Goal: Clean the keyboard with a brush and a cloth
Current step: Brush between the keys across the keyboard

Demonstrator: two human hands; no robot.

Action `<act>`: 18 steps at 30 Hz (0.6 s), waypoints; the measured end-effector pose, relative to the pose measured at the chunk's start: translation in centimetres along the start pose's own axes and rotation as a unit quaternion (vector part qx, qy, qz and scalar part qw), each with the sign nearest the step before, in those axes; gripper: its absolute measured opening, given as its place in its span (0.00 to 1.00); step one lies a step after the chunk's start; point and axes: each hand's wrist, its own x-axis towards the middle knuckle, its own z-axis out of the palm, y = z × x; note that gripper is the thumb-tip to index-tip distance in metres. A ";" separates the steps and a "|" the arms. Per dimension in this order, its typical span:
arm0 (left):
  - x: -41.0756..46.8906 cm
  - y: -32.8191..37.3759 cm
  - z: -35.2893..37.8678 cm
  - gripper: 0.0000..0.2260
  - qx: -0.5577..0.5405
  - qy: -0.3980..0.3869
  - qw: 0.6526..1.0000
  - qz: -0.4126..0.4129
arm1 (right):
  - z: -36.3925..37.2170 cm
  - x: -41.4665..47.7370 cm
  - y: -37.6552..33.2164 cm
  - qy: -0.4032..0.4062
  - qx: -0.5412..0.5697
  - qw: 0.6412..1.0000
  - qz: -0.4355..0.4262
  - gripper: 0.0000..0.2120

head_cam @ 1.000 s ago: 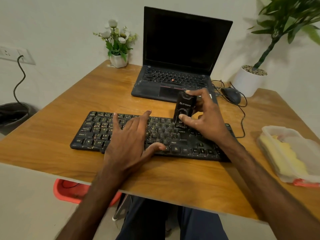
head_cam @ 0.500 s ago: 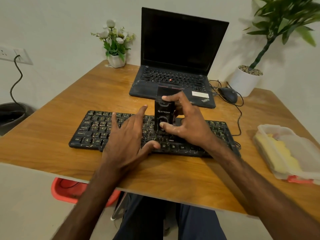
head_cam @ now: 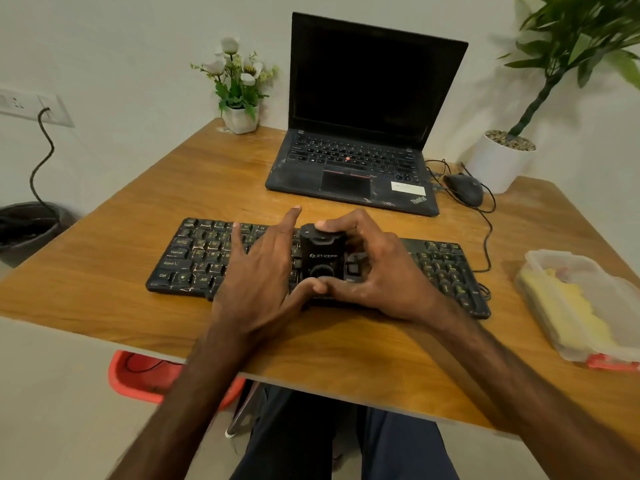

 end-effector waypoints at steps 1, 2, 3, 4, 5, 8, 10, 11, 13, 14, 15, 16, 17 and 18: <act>0.0 0.0 0.0 0.53 0.001 0.001 1.000 0.001 | -0.1 0.0 0.0 -0.002 -0.015 1.000 -0.012 0.29; 0.0 0.0 0.0 0.53 0.003 0.002 1.000 0.003 | -0.3 0.4 0.2 0.009 -0.039 0.999 -0.021 0.28; 0.0 0.1 0.0 0.52 0.006 0.002 1.000 0.005 | -0.6 0.9 0.6 0.026 -0.063 0.997 -0.027 0.28; 0.0 0.2 -0.1 0.52 0.008 0.002 1.000 0.005 | -0.9 1.4 0.9 0.041 -0.081 0.995 -0.029 0.28; 0.0 0.2 -0.1 0.52 0.008 0.003 1.000 0.004 | -1.0 1.7 1.2 0.050 -0.088 0.994 -0.031 0.28; 0.0 0.1 -0.1 0.52 0.001 0.002 1.000 0.001 | -0.5 0.8 0.6 0.036 -0.066 0.997 -0.035 0.28; 0.0 0.0 -0.1 0.53 0.002 0.001 1.000 -0.001 | 0.1 -0.2 -0.2 0.013 -0.035 0.999 -0.037 0.29; 0.0 0.1 -0.1 0.53 0.007 -0.002 1.000 -0.002 | 0.0 -0.4 -0.2 0.009 -0.028 0.999 -0.035 0.29; 0.0 0.3 -0.2 0.52 0.025 -0.006 1.000 -0.001 | -1.2 -0.4 0.2 0.040 -0.028 0.999 -0.008 0.29; 0.0 0.4 -0.2 0.52 0.036 -0.007 0.999 0.000 | -2.2 -0.4 0.7 0.072 -0.016 0.997 0.019 0.30; 0.0 0.4 -0.2 0.52 0.045 -0.008 0.999 -0.002 | -3.5 -0.5 1.3 0.105 0.004 0.993 0.052 0.30; 0.1 0.5 -0.2 0.51 0.052 -0.010 0.999 -0.004 | -4.9 -0.7 1.8 0.134 0.019 0.987 0.082 0.30; 0.1 0.4 -0.2 0.51 0.059 -0.010 0.998 -0.005 | -6.1 -1.0 2.3 0.153 0.023 0.983 0.101 0.30; 0.1 0.5 -0.2 0.51 0.063 -0.009 0.998 -0.005 | -7.2 -1.4 2.7 0.158 0.021 0.981 0.108 0.30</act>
